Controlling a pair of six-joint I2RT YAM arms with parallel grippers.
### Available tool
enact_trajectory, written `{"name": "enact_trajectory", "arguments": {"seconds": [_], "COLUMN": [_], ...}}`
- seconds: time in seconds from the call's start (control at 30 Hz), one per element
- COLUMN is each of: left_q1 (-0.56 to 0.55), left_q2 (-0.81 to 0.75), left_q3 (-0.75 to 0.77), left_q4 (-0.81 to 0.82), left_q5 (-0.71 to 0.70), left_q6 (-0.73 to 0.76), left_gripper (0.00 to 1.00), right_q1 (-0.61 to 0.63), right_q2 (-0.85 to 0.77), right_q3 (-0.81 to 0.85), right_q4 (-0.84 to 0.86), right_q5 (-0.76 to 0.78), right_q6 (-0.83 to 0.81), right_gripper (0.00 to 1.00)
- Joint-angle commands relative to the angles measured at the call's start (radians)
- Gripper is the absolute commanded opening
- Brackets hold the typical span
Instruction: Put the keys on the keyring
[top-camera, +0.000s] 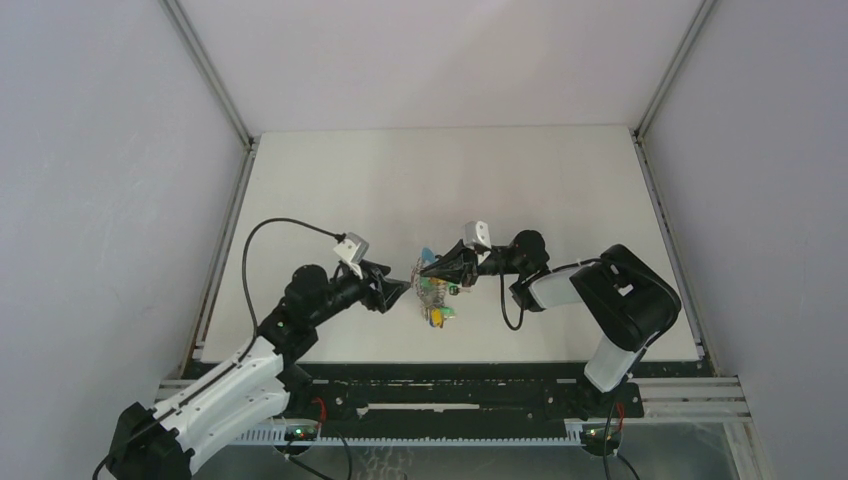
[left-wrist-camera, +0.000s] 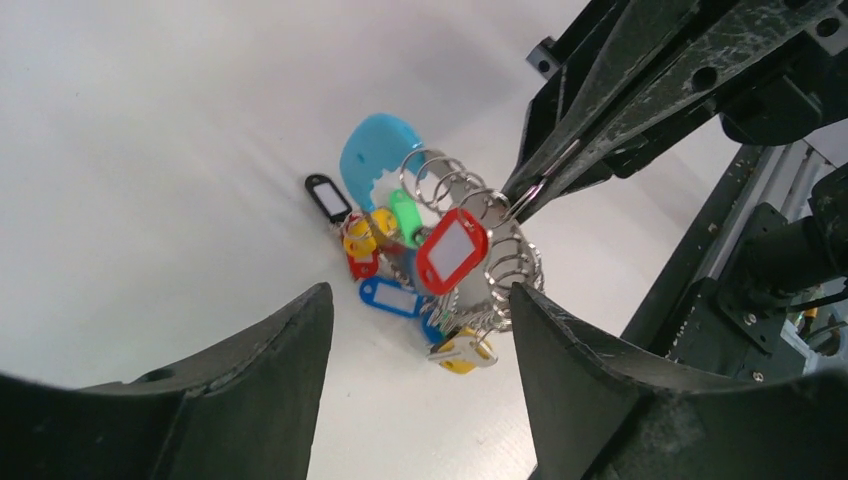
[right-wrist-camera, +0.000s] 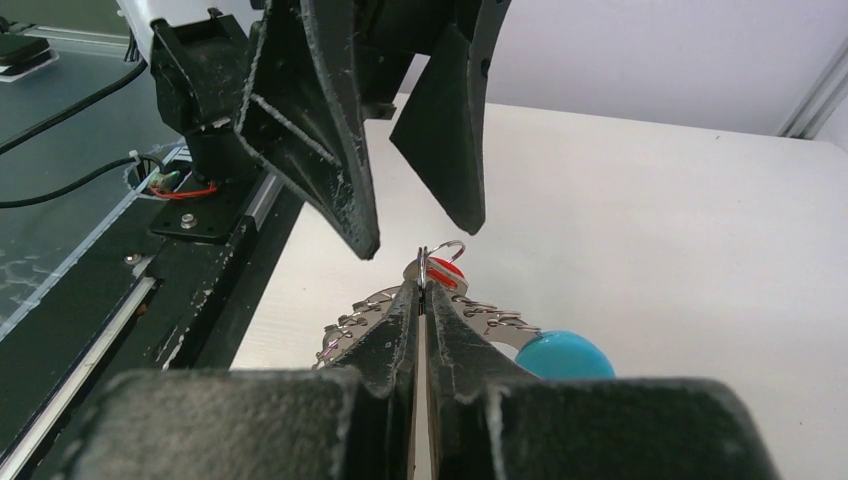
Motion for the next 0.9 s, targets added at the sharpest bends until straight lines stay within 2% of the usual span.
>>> {"name": "enact_trajectory", "arguments": {"seconds": [0.0,0.23,0.47,0.77,0.87], "left_q1": [-0.066,-0.127,-0.157,-0.181,-0.182], "left_q2": [0.022,0.068,0.111,0.151,0.167], "left_q3": [-0.032,-0.038,-0.029,-0.025,-0.021], "left_q4": [0.215,0.282,0.283,0.291,0.296], "left_q5": [-0.112,-0.21,-0.239,-0.255,-0.261], "left_q6": [0.009,0.089,0.125,0.148,0.151], "left_gripper": [0.7,0.71,0.54,0.53,0.47], "right_q1": [0.0,0.0,0.0,0.0,0.002], "right_q2": [-0.049,-0.05,-0.052,-0.056,-0.058], "right_q3": [0.001,-0.006,-0.006,-0.006,-0.006], "right_q4": [0.062,0.06,0.061,0.061,0.061], "right_q5": [0.029,0.034,0.031,0.03,0.027], "right_q6": [0.023,0.026,0.028,0.029,0.029], "right_gripper": [0.0,0.0,0.0,0.0,0.0]}}
